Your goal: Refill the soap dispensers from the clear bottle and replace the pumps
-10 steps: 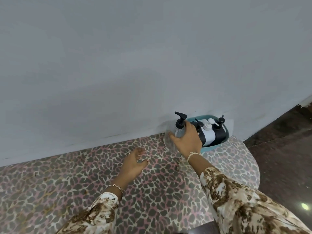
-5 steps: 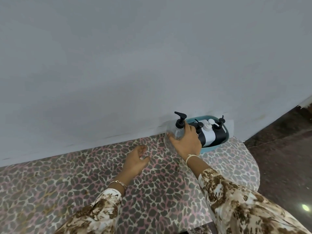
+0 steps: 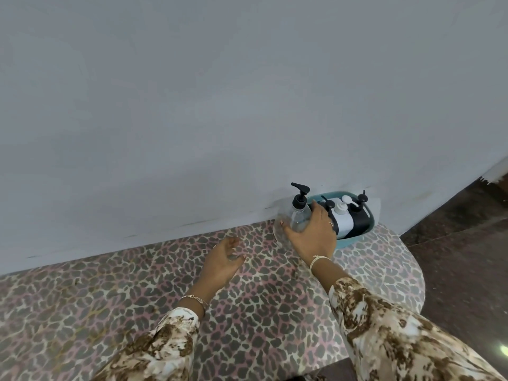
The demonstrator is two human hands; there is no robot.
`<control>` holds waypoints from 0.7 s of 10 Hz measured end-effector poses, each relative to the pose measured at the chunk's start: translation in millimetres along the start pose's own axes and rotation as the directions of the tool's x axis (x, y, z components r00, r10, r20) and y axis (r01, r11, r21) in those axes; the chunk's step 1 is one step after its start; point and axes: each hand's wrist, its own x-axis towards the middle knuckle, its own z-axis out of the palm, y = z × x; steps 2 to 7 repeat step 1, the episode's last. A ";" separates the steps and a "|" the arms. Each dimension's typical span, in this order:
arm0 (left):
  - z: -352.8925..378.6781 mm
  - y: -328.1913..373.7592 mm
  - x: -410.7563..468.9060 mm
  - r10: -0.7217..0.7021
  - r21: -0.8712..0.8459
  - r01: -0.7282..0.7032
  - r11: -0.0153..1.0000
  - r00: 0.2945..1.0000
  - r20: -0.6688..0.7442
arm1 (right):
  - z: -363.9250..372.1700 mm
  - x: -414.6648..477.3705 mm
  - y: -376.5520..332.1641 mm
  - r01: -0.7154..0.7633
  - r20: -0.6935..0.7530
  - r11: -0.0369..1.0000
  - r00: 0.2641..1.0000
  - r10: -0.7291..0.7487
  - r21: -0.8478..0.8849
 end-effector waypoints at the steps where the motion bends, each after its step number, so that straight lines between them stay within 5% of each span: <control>1: -8.4 -1.7 -9.6 0.022 0.038 -0.020 0.999 0.998 -0.058 | -1.5 -9.8 -3.4 0.005 -0.097 1.000 0.995 -0.007 -0.018; 7: -8.4 -1.7 -9.6 0.022 0.038 -0.020 0.999 0.998 -0.058 | -1.5 -9.8 -3.4 0.005 -0.097 1.000 0.995 -0.007 -0.018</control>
